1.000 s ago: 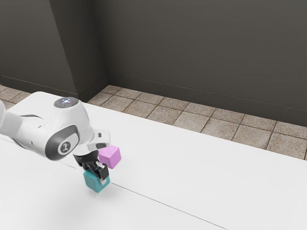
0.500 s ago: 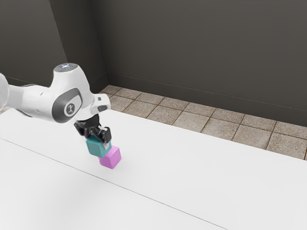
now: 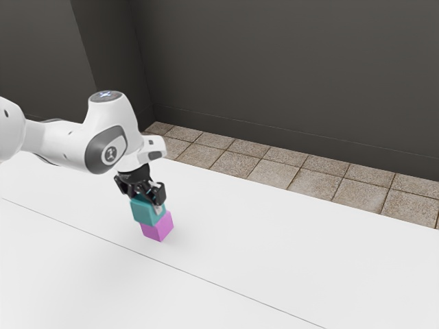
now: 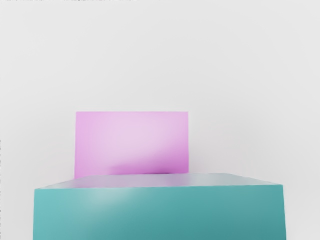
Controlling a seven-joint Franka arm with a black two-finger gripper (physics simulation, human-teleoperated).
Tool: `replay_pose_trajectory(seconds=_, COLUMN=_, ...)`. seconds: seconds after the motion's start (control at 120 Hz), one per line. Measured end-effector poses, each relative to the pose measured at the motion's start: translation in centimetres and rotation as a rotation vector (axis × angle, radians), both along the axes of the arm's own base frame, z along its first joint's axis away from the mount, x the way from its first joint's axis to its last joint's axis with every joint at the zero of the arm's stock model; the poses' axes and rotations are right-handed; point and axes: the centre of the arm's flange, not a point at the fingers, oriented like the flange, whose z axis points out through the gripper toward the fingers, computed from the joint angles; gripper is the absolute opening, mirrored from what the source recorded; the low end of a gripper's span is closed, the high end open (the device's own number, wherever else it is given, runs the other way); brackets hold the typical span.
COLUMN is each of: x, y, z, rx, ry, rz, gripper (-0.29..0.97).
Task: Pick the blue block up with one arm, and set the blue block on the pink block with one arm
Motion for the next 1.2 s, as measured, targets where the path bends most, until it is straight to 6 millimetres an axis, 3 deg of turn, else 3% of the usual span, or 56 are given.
replay_pose_trajectory(seconds=1.2, x=2.3, y=0.7, z=-1.6, rx=0.014, ry=0.002, rz=-0.11, gripper=0.39)
